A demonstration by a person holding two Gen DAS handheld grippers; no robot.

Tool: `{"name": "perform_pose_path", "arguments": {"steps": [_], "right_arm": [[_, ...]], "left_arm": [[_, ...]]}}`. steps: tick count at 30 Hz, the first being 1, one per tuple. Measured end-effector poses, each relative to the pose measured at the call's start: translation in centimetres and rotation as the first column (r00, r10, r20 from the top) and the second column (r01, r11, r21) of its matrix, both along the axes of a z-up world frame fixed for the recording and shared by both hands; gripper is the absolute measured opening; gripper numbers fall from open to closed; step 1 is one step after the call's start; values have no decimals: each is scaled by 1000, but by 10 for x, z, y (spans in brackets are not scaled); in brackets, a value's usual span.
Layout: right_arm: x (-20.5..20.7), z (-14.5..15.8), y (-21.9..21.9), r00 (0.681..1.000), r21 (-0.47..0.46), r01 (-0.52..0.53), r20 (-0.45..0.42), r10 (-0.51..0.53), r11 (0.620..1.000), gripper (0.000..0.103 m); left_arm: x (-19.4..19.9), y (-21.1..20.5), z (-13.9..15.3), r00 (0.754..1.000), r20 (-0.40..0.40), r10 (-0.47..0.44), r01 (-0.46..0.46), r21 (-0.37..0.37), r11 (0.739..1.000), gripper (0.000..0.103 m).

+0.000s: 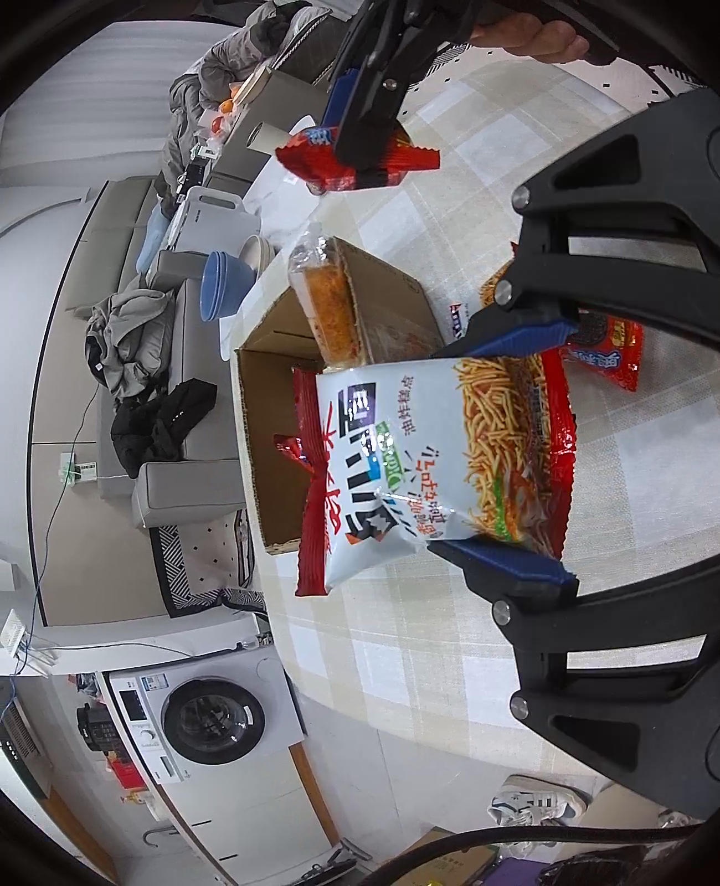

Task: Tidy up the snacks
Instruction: 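Carry the noodle bag with the left tool while the right tool carries the Oreo pack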

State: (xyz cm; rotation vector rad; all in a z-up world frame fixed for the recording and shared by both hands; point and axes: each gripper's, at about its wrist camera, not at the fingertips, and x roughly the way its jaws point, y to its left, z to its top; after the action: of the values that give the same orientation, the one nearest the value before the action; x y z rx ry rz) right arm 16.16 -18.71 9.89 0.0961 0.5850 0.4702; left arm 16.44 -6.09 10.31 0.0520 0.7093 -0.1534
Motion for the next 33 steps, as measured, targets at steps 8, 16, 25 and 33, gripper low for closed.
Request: {"name": "perform_pose_path", "arguments": {"steps": [8, 16, 25, 33], "right_arm": [[13, 9, 13, 999, -11, -10, 33, 11, 1000, 52], [29, 10, 17, 1000, -34, -4, 25, 5, 999, 52], [44, 7, 13, 999, -24, 27, 21, -26, 999, 52], [60, 1, 13, 999, -8, 38, 7, -38, 999, 52]], "left_arm": [[18, -13, 7, 1000, 10, -8, 8, 13, 1000, 55], [38, -20, 12, 1000, 14, -1, 1, 10, 1000, 55], [62, -14, 16, 1000, 26, 16, -16, -7, 1000, 55], [81, -8, 16, 999, 37, 28, -28, -8, 1000, 55]]}}
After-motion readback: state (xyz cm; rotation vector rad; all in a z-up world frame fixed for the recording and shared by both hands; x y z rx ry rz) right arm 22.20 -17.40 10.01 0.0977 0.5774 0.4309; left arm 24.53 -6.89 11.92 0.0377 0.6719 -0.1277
